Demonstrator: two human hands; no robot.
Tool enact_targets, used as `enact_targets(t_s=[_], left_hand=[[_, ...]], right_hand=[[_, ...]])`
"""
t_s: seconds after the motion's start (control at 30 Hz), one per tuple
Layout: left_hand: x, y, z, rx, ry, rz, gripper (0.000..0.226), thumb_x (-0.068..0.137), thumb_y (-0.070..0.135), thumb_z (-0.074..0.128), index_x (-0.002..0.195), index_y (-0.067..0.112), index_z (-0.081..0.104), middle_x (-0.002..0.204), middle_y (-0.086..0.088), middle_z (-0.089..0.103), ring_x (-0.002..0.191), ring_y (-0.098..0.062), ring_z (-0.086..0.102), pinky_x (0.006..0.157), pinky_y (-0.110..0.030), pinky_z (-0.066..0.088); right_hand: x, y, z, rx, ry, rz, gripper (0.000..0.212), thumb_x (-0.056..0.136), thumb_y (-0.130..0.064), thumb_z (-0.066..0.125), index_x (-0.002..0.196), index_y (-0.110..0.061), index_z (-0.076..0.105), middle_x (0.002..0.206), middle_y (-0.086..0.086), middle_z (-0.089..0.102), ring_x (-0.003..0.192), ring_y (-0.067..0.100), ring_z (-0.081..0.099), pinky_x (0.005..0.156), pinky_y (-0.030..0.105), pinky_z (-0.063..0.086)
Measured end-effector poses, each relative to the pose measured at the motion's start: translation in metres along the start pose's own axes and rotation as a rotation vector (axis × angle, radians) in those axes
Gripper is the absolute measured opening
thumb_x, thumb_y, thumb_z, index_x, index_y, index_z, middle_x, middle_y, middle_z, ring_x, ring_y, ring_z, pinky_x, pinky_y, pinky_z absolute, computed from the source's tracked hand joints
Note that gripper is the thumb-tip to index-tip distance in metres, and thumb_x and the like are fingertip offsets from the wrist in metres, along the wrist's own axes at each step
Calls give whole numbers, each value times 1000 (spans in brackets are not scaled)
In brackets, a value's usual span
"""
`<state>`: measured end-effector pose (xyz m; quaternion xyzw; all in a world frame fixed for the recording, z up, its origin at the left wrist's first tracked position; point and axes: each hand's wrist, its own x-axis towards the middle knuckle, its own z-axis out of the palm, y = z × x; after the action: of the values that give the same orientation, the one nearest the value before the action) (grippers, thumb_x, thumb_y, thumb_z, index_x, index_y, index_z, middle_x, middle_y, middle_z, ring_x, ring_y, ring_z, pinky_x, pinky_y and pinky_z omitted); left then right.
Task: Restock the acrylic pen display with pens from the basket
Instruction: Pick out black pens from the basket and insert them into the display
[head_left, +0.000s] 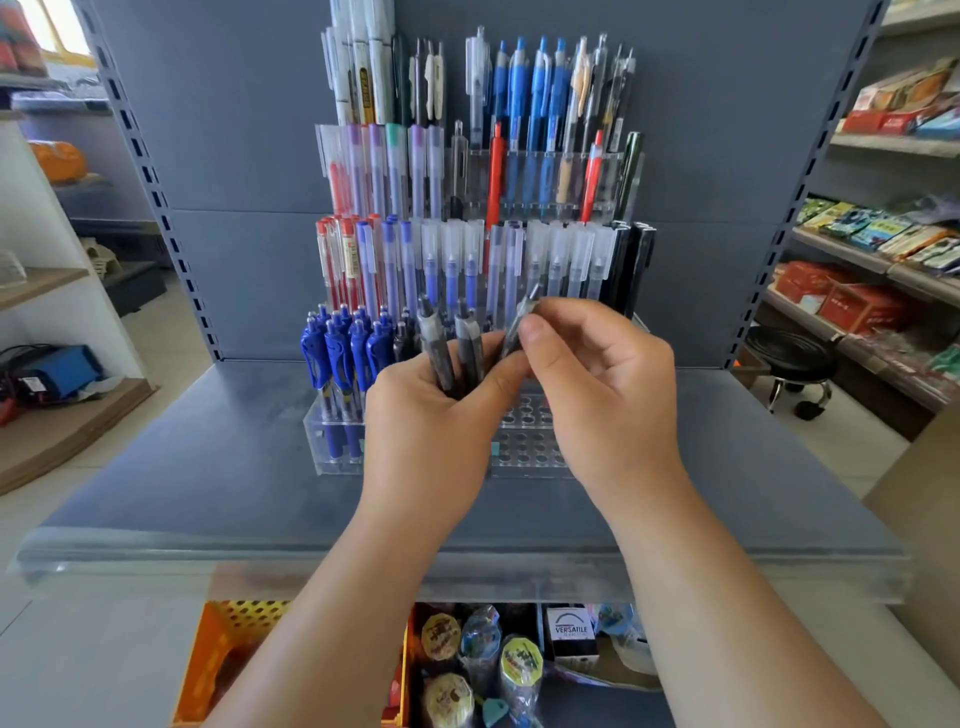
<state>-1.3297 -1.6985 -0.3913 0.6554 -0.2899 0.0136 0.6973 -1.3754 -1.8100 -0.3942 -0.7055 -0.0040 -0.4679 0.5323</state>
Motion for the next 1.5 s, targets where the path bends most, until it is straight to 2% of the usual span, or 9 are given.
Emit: enact_targets(t_s=[0.13, 0.23, 0.37, 0.6, 0.73, 0.87, 1.03, 1.27, 1.5], left_hand=[[1, -2, 5, 28, -5, 13, 7, 86, 41, 73, 85, 37, 79, 76, -19, 71, 66, -36, 66, 57, -43, 58], [4, -4, 4, 28, -44, 27, 8, 87, 42, 69, 85, 42, 77, 77, -23, 68, 60, -20, 54, 49, -38, 47], [8, -5, 3, 52, 7, 56, 13, 91, 33, 67, 83, 40, 74, 74, -6, 71, 63, -10, 60, 63, -37, 54], [13, -9, -1, 57, 62, 63, 15, 94, 31, 63, 82, 27, 72, 45, 15, 49, 43, 0, 42, 45, -10, 33], [15, -8, -4, 48, 69, 60, 23, 92, 39, 60, 85, 24, 75, 48, -3, 48, 45, -18, 43, 44, -22, 37], [16, -7, -4, 33, 52, 63, 29, 88, 46, 57, 84, 23, 74, 48, 1, 46, 45, -27, 44, 43, -22, 37], [19, -12, -7, 16, 6, 53, 44, 82, 53, 52, 91, 16, 74, 44, 17, 44, 43, -2, 40, 46, -17, 34], [20, -15, -12, -11, -72, 16, 66, 81, 63, 48, 101, 1, 61, 64, -4, 38, 60, -20, 32, 52, -42, 30], [18, -16, -13, -45, -85, 12, 51, 94, 56, 48, 104, 6, 54, 71, -3, 40, 62, -15, 35, 54, -32, 31]], right_hand=[[3, -3, -4, -39, -8, -35, 13, 93, -12, 67, 86, -22, 71, 76, -3, 71, 73, 13, 67, 68, 28, 57], [4, -1, -4, -86, -9, -30, 8, 94, -15, 65, 91, -19, 71, 78, -7, 69, 75, 10, 65, 70, 28, 55], [6, 1, -6, -140, 34, -45, 7, 96, -17, 62, 97, -17, 69, 82, -2, 69, 78, 17, 65, 73, 38, 57], [16, 19, -9, -258, 96, -9, 18, 97, -22, 62, 110, -12, 71, 84, -8, 66, 74, 5, 60, 72, 23, 49], [21, 29, -7, -255, 103, 45, 19, 98, -23, 61, 109, -12, 71, 74, -8, 62, 66, 10, 56, 66, 28, 47], [26, 23, -6, -255, 118, 23, 12, 98, -22, 61, 100, -15, 71, 68, -8, 60, 62, 10, 53, 62, 29, 47], [24, 27, 3, -355, 39, 25, 7, 96, -21, 63, 94, -21, 70, 73, -7, 63, 69, 11, 58, 68, 34, 52], [23, 34, 9, -475, 23, 134, 21, 94, -24, 67, 114, -18, 70, 88, -17, 64, 85, 2, 63, 82, 23, 53], [19, 34, 9, -544, -14, 238, 8, 93, -28, 67, 99, -24, 72, 78, -19, 63, 76, -5, 61, 64, 11, 47]])
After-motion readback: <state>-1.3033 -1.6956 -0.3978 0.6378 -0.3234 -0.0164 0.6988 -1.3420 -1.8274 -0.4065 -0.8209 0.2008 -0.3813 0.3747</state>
